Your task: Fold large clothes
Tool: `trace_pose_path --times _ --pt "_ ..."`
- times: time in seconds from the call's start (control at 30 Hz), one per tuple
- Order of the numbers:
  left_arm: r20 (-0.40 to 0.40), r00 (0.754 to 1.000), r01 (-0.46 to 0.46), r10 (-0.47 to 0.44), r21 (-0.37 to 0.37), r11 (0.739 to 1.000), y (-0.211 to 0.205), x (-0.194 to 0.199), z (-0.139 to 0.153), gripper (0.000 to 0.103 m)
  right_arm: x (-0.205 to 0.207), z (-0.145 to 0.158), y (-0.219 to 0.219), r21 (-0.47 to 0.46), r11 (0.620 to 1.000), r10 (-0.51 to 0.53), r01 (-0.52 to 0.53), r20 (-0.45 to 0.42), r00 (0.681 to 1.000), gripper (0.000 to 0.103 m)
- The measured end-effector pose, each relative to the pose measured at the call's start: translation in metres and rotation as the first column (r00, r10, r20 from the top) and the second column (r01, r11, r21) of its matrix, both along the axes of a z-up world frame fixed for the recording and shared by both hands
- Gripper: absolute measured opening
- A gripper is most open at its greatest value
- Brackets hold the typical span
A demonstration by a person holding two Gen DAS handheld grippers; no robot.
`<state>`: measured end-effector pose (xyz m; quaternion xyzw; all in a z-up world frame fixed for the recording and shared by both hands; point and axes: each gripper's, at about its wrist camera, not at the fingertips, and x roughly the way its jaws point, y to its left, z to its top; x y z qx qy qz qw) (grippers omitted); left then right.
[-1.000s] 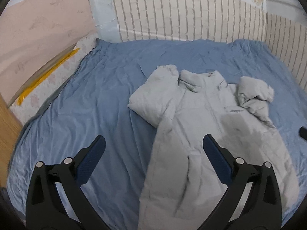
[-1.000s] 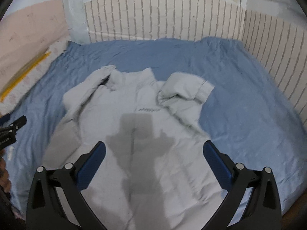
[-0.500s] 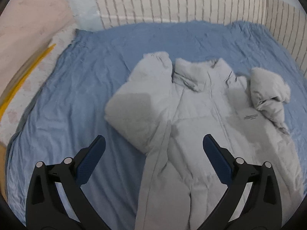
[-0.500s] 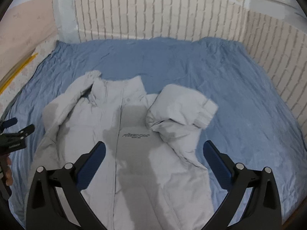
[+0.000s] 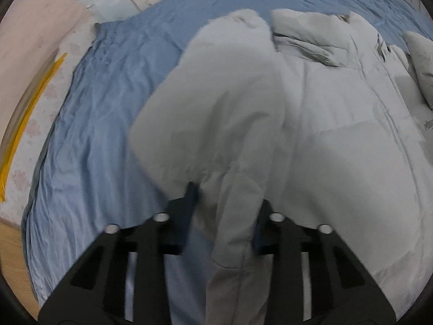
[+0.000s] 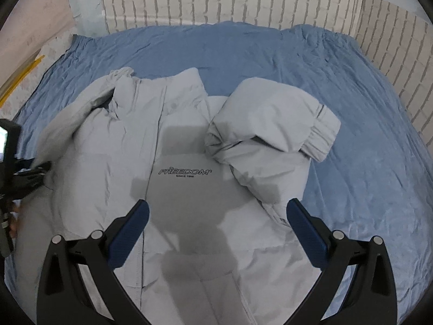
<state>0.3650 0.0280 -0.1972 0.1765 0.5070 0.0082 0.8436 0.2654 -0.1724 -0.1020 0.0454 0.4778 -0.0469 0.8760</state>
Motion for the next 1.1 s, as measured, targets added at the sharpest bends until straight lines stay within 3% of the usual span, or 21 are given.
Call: trace_pose_path --times 0.07,0.2,0.3,0.33,0.4,0.6,0.67,0.7,0.9,1.0,1.1 --pt "-0.002 0.999 -0.035 0.035 -0.041 0.999 0.028 -0.012 0.005 0.022 0.001 -0.004 0.003 0.0 1.0 0.004 -0.004 -0.007 1.0 0.101" --pt "-0.029 0.999 -0.04 0.036 -0.169 0.985 0.075 -0.039 0.006 0.025 -0.002 -0.007 0.008 -0.01 1.0 0.01 -0.01 -0.008 1.0 0.101" --pt "-0.002 0.999 -0.048 0.049 -0.157 0.986 0.093 -0.049 -0.005 0.048 -0.004 -0.009 0.01 -0.005 1.0 0.012 -0.012 -0.013 1.0 0.101" --pt "-0.005 0.997 -0.07 0.071 -0.201 0.977 0.104 -0.05 -0.01 0.054 -0.003 -0.011 0.011 -0.002 1.0 0.014 -0.014 -0.02 1.0 0.101" --pt "-0.014 0.996 -0.087 0.086 -0.265 0.96 0.116 -0.047 -0.013 0.055 -0.001 -0.014 0.012 0.002 1.0 0.02 -0.02 -0.034 0.999 0.101" --pt "0.071 0.996 -0.038 0.047 -0.125 0.991 0.092 -0.052 0.014 0.072 0.003 -0.014 0.019 -0.054 0.998 0.043 -0.045 -0.026 0.999 0.101" --pt "0.102 0.995 -0.005 0.018 -0.127 0.992 0.078 -0.051 0.031 0.091 0.005 -0.013 0.022 -0.067 0.997 0.044 -0.046 -0.021 0.999 0.101" --pt "0.121 0.993 0.005 0.01 -0.123 0.992 0.075 -0.049 0.036 0.094 0.007 -0.013 0.021 -0.074 0.996 0.043 -0.045 -0.018 0.999 0.101" --pt "0.124 0.992 0.035 -0.025 -0.08 0.996 0.042 -0.016 0.038 0.095 0.022 -0.016 0.009 -0.096 0.995 0.034 -0.035 -0.015 0.999 0.101" --pt "0.092 0.995 0.036 -0.03 -0.067 0.997 0.028 0.014 0.036 0.095 0.035 -0.013 -0.001 -0.117 0.993 0.029 -0.03 -0.004 1.0 0.101" --pt "0.048 0.999 0.024 -0.021 -0.048 0.999 0.006 0.049 0.024 0.094 0.05 -0.013 -0.016 -0.082 0.996 0.021 -0.022 -0.006 1.0 0.101"
